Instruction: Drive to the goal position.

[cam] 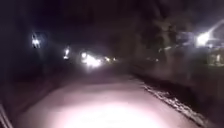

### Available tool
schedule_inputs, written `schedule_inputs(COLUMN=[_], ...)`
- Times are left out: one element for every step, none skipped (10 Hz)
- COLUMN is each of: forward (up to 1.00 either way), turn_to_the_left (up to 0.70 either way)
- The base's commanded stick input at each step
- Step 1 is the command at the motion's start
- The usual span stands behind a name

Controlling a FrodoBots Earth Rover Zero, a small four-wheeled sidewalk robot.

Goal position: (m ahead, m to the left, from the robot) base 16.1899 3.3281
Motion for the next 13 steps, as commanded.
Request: schedule_inputs(forward=[1.0, 1.0, 1.0, 1.0, 1.0, 1.0, 1.0, 1.0, 1.0, 1.0, 1.0, 1.0, 1.0], turn_to_the_left=[0.0, 0.0, 0.0, 0.0, 0.0, 0.0, 0.0, 0.0, 0.0, 0.0, 0.0, 0.0, 0.0])
